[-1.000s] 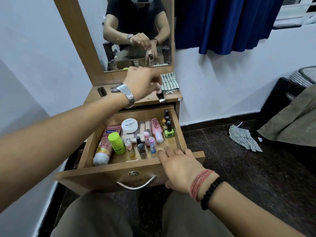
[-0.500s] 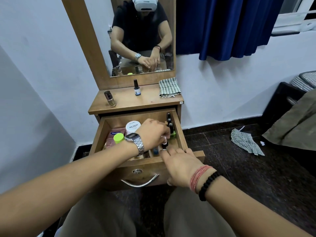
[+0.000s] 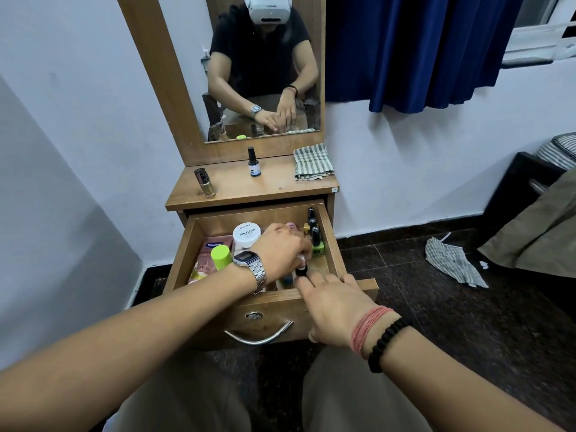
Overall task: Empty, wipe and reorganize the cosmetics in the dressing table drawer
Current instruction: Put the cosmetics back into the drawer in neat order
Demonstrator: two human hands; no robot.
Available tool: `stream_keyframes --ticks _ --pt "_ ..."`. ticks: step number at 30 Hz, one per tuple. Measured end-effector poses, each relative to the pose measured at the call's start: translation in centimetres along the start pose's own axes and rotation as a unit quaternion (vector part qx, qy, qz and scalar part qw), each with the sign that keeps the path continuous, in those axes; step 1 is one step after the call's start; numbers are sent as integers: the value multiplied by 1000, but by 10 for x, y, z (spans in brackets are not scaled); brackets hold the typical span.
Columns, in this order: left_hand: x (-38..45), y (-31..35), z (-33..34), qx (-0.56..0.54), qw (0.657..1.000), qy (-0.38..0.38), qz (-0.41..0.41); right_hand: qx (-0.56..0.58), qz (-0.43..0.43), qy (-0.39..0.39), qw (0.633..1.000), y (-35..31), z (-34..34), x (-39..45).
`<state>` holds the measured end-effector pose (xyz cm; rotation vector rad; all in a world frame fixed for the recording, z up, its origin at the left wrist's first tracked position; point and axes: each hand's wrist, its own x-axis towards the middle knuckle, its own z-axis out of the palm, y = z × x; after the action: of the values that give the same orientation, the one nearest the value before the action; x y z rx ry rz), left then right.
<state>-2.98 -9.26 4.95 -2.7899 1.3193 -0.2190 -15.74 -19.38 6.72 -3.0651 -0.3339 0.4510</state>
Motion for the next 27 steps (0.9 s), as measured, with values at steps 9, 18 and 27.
stream_keyframes --ticks 9,18,27 --pt "1 -29 -26 -29 997 63 -17 0 -5 2 1000 1 2 1" --pt "2 -152 -70 -35 945 100 -309 14 -6 -1 1000 0 3 2" --pt "-2 -157 -61 -49 947 114 -295 6 -6 -3 1000 0 1 1"
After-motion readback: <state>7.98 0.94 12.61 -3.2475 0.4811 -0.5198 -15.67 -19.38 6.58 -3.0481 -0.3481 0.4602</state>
